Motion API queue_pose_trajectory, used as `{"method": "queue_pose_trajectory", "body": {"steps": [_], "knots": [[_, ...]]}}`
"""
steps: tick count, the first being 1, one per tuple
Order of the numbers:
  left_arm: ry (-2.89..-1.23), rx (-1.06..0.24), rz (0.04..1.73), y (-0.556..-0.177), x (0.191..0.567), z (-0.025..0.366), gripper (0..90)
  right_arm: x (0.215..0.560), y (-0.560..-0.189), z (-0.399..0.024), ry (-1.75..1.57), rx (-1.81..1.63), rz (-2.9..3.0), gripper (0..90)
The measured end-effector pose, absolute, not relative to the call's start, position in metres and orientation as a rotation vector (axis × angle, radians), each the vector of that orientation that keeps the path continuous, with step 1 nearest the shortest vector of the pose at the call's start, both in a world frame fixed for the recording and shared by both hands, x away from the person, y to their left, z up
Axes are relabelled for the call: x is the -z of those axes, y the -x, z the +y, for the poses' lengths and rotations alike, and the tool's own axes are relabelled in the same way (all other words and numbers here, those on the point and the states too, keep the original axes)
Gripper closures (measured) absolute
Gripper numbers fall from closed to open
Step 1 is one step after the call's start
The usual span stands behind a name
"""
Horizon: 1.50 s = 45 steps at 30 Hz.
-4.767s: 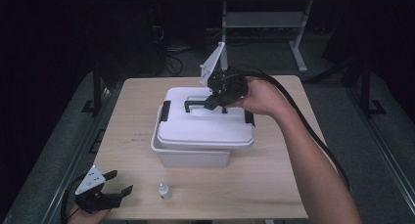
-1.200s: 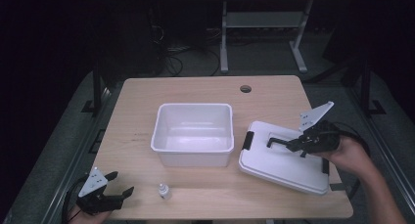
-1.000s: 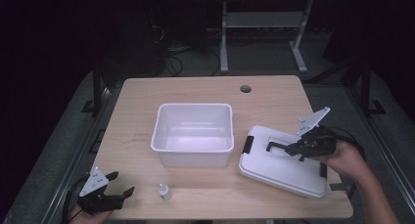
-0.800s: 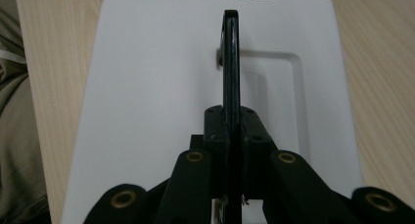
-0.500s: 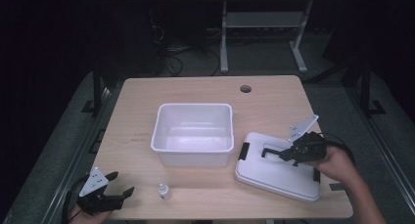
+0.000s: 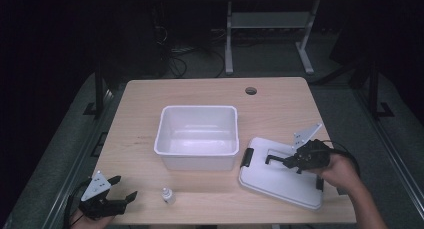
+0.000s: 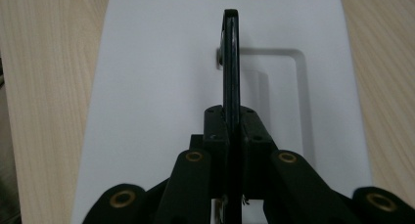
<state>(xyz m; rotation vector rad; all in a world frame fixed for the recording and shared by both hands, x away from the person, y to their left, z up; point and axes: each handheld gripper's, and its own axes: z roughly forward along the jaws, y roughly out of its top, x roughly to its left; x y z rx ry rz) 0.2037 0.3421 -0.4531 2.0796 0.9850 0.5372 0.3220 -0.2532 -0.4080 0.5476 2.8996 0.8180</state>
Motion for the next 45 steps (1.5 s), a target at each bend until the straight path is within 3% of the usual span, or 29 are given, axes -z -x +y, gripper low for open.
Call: {"method": "queue_pose_trajectory", "body": {"steps": [16,45], "knots": [[-2.082,-0.528,0.979,-0.203,0.454,0.34,19.5,0.4,-0.306,-0.256,-0.566,-0.862,2.855,70.2],[-2.112,-0.485,0.927,-0.205,0.446,0.33,19.5,0.386,-0.264,-0.232,-0.497,-0.94,2.762,57.4]]}}
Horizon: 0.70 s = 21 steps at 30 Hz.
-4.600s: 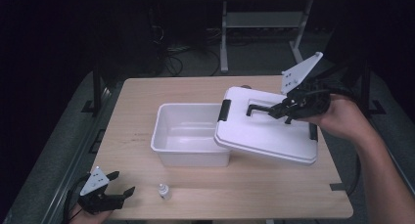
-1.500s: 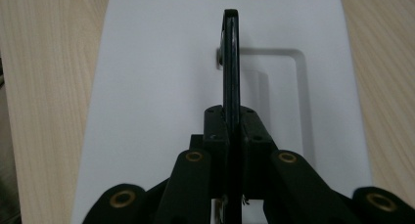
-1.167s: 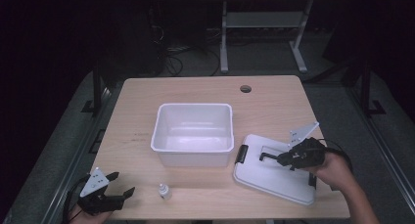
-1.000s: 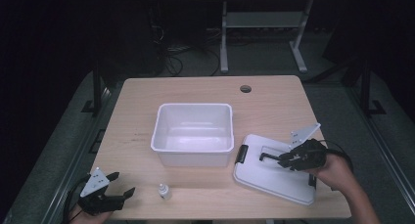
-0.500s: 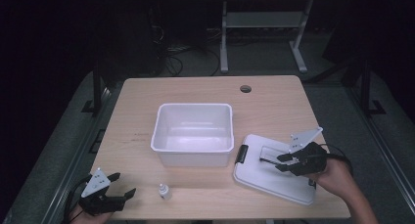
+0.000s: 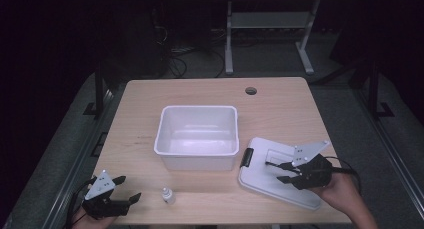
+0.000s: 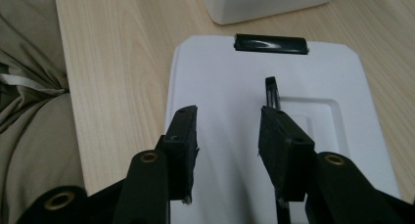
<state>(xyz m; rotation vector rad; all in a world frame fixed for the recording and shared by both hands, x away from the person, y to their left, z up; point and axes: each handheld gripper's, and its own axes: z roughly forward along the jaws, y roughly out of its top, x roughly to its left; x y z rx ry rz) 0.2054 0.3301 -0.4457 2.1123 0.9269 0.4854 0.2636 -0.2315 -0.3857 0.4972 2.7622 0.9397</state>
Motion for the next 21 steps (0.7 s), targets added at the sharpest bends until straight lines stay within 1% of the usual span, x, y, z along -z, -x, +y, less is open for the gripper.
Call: {"method": "queue_pose_trajectory", "body": {"steps": [8,16,21], "knots": [[-2.171,-0.466,0.875,-0.201,0.436,0.324,19.6,0.392,-0.252,-0.222,-0.492,-0.952,2.741,53.8],[-2.205,-0.389,0.787,-0.197,0.425,0.317,19.6,0.404,-0.246,-0.211,-0.487,-0.995,2.738,49.3],[-2.227,-0.374,0.741,-0.196,0.416,0.311,19.6,0.411,-0.246,-0.205,-0.476,-0.962,2.767,47.0]]}}
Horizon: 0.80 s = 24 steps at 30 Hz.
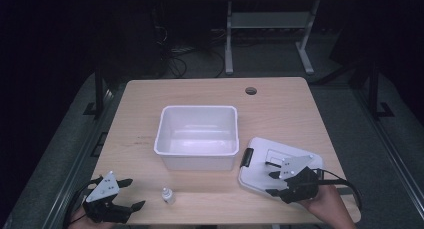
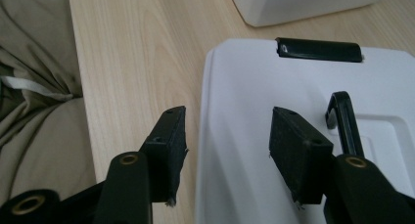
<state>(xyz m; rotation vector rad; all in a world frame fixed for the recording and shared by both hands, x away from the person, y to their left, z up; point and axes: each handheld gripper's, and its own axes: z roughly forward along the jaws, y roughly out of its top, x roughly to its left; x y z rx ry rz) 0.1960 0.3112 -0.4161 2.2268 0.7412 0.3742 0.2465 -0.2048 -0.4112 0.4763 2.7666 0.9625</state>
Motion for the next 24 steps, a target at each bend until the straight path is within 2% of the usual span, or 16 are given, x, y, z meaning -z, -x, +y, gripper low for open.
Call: {"method": "queue_pose_trajectory", "body": {"steps": [24], "knots": [[-2.428,-0.183,0.544,-0.223,0.402,0.271,23.7,0.413,-0.245,-0.205,-0.479,-0.997,2.756,42.1]]}}
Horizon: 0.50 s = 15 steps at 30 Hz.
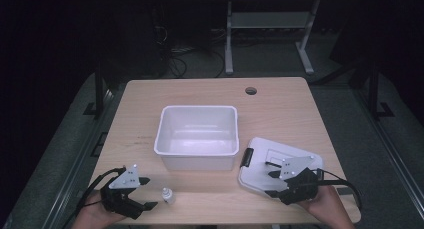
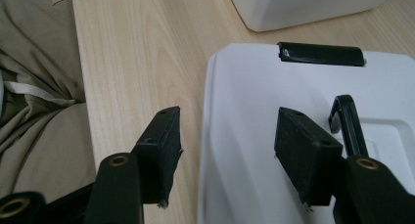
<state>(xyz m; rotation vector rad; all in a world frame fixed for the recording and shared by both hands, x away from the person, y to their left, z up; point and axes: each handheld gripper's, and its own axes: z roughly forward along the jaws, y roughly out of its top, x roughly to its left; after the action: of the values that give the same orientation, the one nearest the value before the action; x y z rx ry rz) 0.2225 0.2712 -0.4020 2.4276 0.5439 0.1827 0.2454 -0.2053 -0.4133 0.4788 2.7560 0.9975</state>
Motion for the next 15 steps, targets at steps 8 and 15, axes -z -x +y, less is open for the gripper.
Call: {"method": "queue_pose_trajectory", "body": {"steps": [8,15], "knots": [[-2.48,-0.14,0.505,-0.231,0.405,0.26,23.8,0.414,-0.245,-0.206,-0.476,-1.001,2.754,41.8],[-2.501,-0.111,0.47,-0.236,0.406,0.252,26.6,0.414,-0.246,-0.206,-0.474,-0.994,2.755,41.4]]}}
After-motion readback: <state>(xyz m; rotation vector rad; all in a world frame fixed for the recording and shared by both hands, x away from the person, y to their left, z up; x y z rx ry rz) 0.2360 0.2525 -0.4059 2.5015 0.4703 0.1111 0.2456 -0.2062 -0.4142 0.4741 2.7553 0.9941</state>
